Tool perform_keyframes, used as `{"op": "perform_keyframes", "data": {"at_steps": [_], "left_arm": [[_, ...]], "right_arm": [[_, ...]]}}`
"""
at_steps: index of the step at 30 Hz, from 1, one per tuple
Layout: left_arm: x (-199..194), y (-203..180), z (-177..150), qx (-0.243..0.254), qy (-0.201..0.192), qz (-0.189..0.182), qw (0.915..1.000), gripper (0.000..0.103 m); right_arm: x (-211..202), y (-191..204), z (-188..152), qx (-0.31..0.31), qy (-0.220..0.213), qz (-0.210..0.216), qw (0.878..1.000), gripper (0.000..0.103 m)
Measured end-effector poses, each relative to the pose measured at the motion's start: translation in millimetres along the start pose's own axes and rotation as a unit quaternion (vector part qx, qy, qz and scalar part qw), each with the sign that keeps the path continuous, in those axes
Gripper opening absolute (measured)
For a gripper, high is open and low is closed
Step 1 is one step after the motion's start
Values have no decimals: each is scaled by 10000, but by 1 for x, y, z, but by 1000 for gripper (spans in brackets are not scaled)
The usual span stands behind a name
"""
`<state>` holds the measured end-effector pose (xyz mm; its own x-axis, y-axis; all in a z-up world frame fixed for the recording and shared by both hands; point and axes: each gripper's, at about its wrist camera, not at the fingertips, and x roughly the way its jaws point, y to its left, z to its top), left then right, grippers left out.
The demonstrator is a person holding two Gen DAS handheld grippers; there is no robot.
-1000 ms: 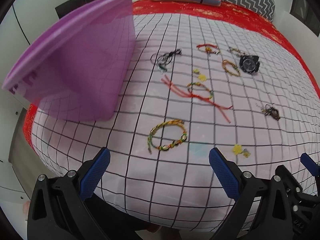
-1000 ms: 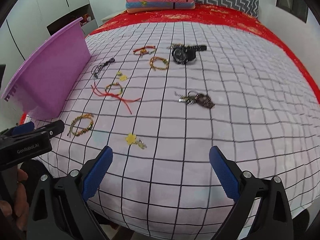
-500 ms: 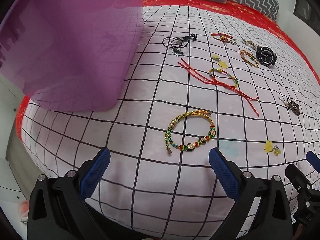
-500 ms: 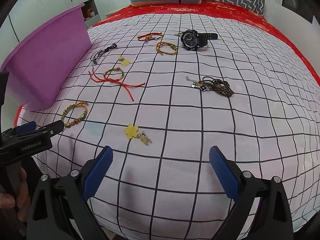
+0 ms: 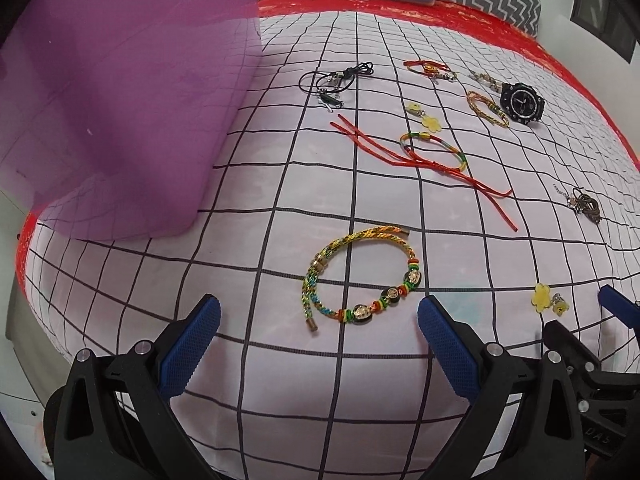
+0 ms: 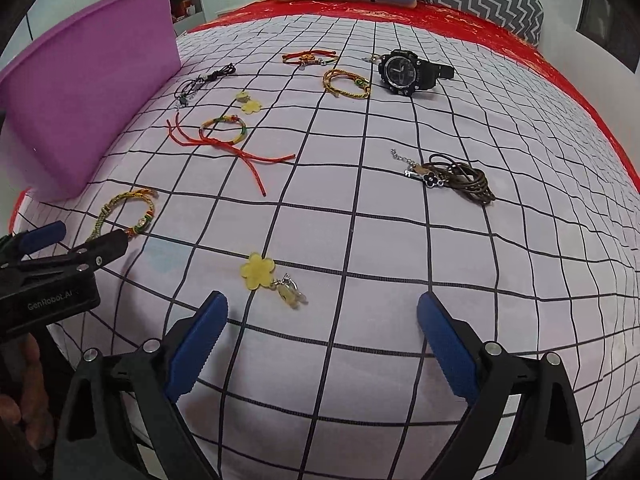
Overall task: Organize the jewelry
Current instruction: 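Grasp the braided bead bracelet with the left tool while the right tool grasps the yellow flower charm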
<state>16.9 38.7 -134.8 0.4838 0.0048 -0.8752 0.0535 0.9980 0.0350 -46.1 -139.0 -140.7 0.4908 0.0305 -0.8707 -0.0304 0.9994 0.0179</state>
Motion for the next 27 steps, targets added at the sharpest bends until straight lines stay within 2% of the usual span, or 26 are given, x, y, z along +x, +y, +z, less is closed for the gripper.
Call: {"op": "perform_keyframes", "data": {"at_steps": [2, 4, 14, 22, 24, 27], "left_arm": [[4, 0, 1, -9, -6, -37, 10000, 97], [7, -1, 0, -21, -6, -48, 10000, 97], [13, -8, -4, 100, -198, 144, 9997, 97], [15, -15, -7, 226, -382, 239, 9987, 96], [13, -17, -9, 289, -442, 273, 9982, 93], [9, -23, -12, 476, -521, 265, 9972, 82]], "right_arm": [[3, 1, 0, -49, -38, -36, 10000, 90], [6, 3, 0, -131, -45, -90, 9999, 80], [11, 9, -4, -360, -174, -166, 9991, 77], [12, 14, -5, -520, -280, -125, 9982, 67], [11, 16, -6, -561, -296, -116, 9979, 65], [11, 19, -6, -651, -324, -98, 9973, 59]]}}
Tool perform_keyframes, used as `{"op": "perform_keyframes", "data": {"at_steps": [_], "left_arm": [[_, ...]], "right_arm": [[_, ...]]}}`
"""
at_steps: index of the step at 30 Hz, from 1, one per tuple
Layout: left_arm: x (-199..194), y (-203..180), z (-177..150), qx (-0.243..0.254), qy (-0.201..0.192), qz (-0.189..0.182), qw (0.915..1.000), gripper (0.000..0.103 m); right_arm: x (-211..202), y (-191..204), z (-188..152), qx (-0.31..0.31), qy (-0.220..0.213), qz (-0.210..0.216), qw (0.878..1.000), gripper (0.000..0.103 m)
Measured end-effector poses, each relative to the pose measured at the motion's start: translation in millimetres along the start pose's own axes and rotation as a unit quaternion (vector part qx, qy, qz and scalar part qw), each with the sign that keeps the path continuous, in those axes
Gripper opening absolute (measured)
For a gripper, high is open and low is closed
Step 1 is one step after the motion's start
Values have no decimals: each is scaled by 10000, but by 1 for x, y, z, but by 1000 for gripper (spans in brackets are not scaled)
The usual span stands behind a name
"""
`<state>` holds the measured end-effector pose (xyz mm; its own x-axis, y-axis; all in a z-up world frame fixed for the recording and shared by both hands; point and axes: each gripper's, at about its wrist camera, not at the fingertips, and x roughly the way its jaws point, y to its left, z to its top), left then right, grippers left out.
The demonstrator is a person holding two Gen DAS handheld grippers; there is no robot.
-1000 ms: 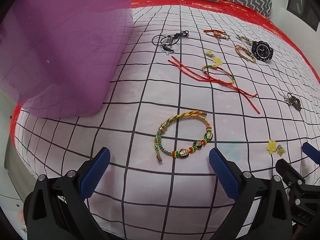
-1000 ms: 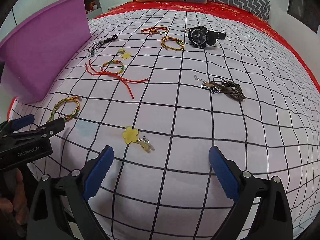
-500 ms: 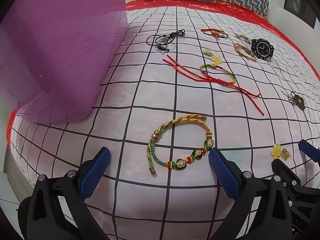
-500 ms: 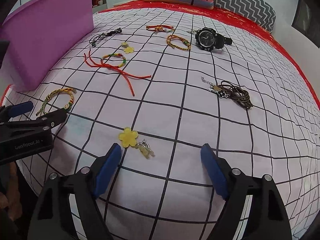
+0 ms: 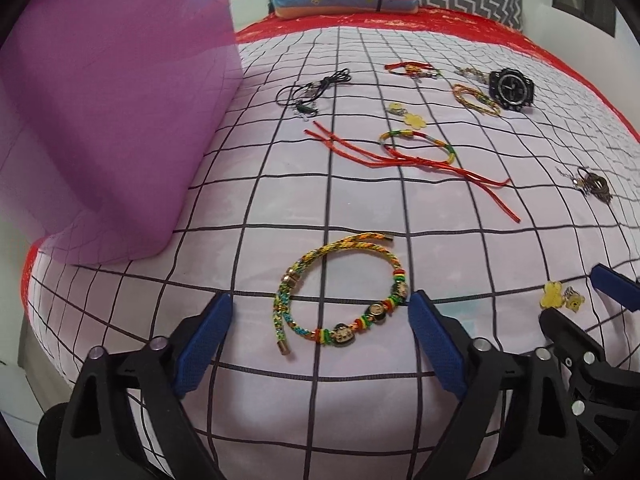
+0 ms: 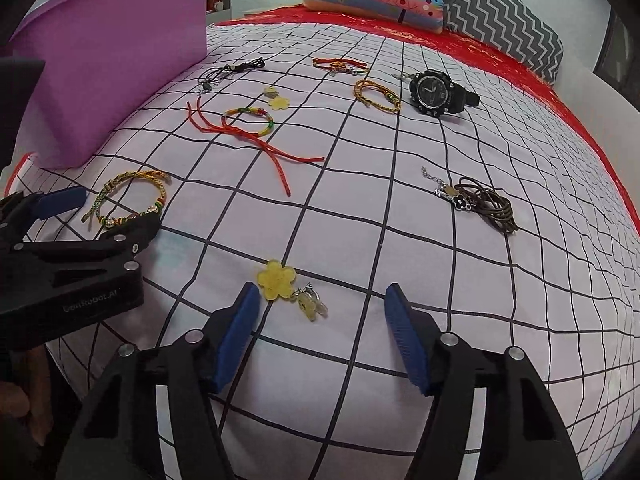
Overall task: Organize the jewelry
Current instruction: 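Grasp the braided bead bracelet with the left tool while the right tool grasps the yellow flower charm, then carry the bracelet and flower charm over the purple tub with both tools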
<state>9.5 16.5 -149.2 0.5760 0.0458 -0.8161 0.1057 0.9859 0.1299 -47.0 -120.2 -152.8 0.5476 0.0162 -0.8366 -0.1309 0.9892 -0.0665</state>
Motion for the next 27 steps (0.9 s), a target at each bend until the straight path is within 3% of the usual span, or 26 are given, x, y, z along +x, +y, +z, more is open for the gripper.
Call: {"op": "perform_keyframes", "data": {"at_steps": [5, 8, 9, 13, 14, 21, 27], "left_arm": [[-6, -11, -3, 290, -108, -103, 9995, 56], [-7, -17, -2, 395, -122, -205, 9989, 42], [-8, -19, -3, 421, -126, -248, 9987, 38], [-11, -24, -2, 533, -110, -576, 9969, 13], [-11, -24, -1, 532, -92, -607, 9967, 13], [-14, -8, 6, 43, 224, -1247, 9919, 12], [-28, -3, 11, -135, 159, -1439, 9894, 12]], "right_arm": [[-1, 3, 0, -95, -29, 66, 9999, 48], [-1, 6, 1, -175, -32, 95, 9998, 34], [-1, 7, 2, -203, -34, 95, 9997, 24], [-2, 7, 3, -216, -26, 153, 9996, 20], [-3, 7, 3, -207, -35, 170, 9996, 13], [-7, -2, 5, 78, 25, 421, 9991, 13], [-20, -10, 7, 317, -31, 552, 9980, 13]]}}
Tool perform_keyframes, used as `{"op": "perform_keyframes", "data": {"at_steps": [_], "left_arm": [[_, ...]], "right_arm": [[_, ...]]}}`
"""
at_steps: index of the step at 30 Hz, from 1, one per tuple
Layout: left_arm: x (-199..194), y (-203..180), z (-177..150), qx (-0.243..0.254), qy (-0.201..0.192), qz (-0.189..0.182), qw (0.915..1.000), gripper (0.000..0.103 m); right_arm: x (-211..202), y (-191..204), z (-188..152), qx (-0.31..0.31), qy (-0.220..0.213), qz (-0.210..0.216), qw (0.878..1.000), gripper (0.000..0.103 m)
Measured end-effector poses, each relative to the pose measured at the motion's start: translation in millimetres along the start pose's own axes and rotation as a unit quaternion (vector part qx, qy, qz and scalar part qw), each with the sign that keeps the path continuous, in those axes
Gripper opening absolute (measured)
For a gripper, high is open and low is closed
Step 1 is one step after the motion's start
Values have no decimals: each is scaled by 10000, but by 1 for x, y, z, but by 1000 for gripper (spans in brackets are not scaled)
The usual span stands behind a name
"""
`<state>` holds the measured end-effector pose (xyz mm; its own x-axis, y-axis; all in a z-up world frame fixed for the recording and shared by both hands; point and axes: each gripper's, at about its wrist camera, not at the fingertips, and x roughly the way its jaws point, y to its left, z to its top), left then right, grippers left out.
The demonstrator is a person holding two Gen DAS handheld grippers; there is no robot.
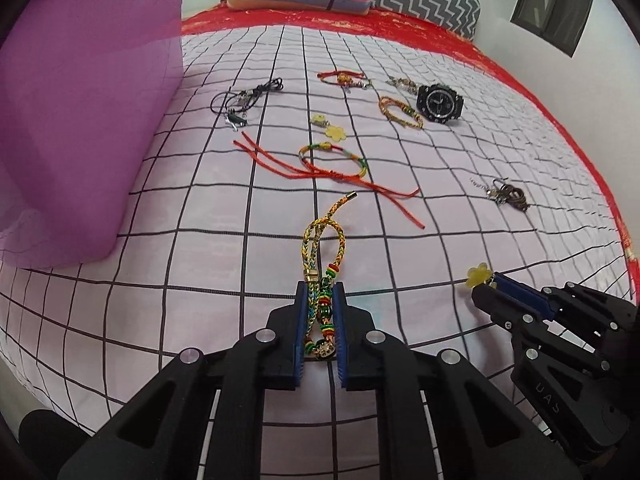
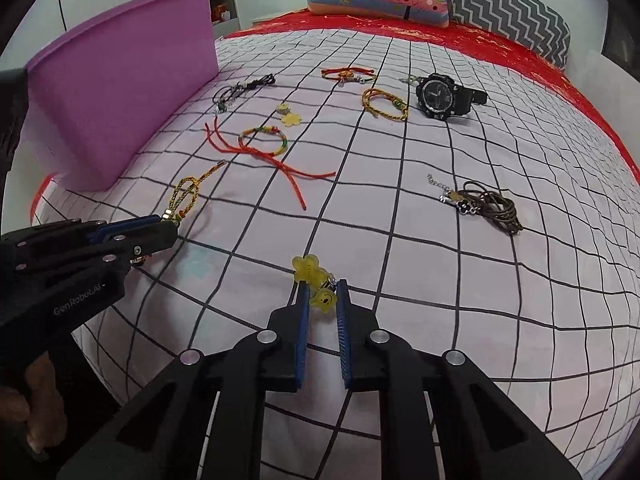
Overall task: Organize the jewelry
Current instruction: 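Carry the bracelet and flower charm over the purple tub with both tools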
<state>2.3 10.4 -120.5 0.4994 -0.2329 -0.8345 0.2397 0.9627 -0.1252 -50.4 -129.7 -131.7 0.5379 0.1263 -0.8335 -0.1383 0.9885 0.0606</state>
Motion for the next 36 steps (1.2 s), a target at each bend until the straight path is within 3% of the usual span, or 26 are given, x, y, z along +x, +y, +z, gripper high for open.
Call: {"op": "perform_keyframes", "data": {"at_steps": [12, 21, 26, 36], "left_arm": [[-67, -2, 25, -112, -622, -98, 9980, 12], [-119, 15, 49, -185, -1025, -44, 9946, 12], [-155, 32, 67, -270, -1410, -4, 9896, 12], [-182, 104, 100, -794, -1694, 588, 9806, 13]], "right_arm": [[-49, 6, 24, 78, -443, 205, 9988, 13], [-94, 29, 68, -82, -945, 457, 9944, 13], [-114, 53, 100, -247, -1231, 692, 9897, 13], [-127, 120, 168, -648, -1546, 1258, 9778, 13]]}}
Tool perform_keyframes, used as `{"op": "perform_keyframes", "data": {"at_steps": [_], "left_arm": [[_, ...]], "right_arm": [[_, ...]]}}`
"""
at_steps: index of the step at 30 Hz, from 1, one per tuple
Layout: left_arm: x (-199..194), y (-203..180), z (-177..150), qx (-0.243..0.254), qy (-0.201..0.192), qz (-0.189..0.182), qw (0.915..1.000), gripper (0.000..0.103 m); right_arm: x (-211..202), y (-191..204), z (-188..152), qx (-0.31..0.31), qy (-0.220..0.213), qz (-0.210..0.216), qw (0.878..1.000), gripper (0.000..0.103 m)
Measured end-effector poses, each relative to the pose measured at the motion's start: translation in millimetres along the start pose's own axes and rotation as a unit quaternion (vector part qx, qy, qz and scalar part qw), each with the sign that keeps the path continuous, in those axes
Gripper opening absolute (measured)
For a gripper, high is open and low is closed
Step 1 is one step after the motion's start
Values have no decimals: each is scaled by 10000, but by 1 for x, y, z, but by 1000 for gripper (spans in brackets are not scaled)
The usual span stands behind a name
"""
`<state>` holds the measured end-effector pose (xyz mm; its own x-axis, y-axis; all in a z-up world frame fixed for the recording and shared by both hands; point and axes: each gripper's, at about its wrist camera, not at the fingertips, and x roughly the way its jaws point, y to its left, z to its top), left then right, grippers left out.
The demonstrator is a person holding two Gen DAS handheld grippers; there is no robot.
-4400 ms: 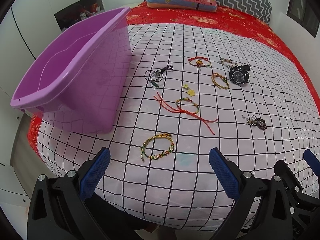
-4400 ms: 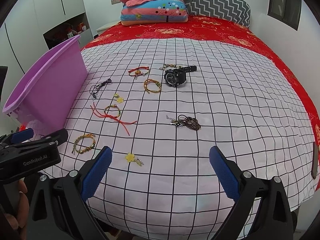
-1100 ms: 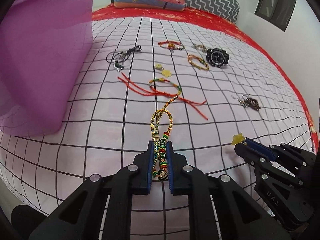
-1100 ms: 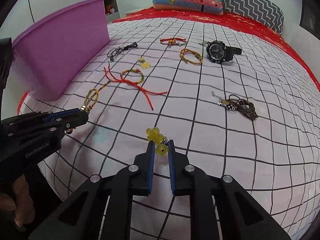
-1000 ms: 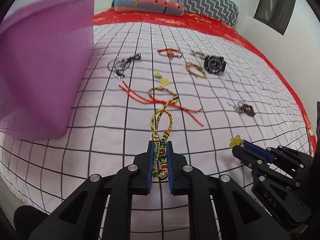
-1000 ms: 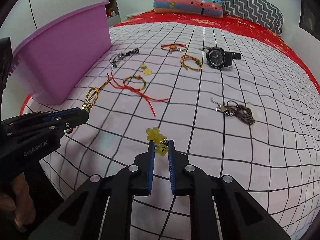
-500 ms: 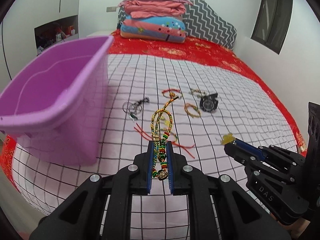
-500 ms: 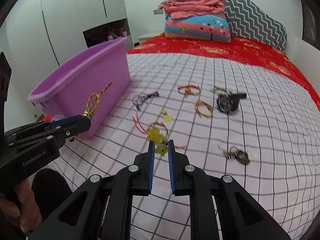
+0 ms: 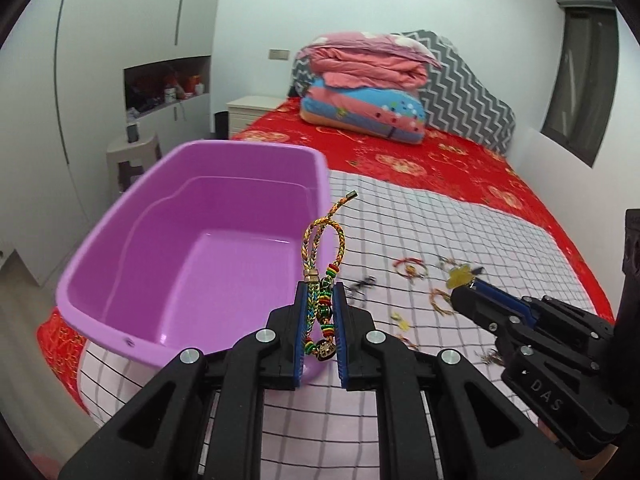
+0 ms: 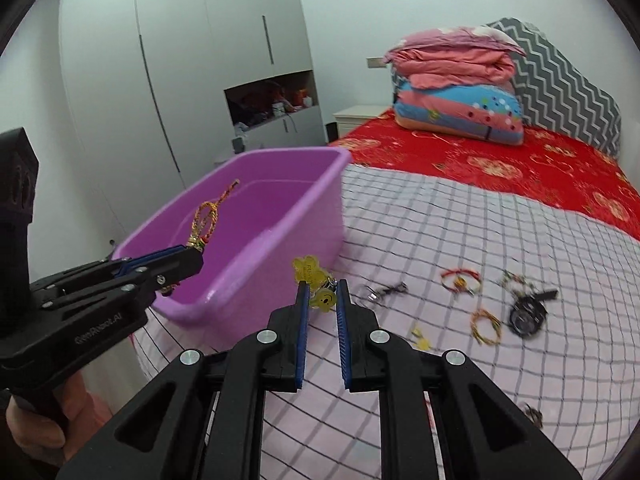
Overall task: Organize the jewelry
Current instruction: 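Carry the bracelet and flower charm over the purple tub with both tools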
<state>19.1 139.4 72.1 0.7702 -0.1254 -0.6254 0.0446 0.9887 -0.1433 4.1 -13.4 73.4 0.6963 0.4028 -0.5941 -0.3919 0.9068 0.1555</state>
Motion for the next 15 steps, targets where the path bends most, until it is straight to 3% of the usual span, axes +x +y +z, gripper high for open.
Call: {"op": "perform_keyframes", "data": {"at_steps": [5, 15], "left_arm": [[14, 43, 10, -288, 152, 300, 9990, 13], [50, 98, 12, -805, 631, 582, 9931, 13]], "right_arm": [[29, 32, 30, -162, 24, 360, 9992, 13], [98, 74, 57, -282, 634, 723, 9950, 13]]}}
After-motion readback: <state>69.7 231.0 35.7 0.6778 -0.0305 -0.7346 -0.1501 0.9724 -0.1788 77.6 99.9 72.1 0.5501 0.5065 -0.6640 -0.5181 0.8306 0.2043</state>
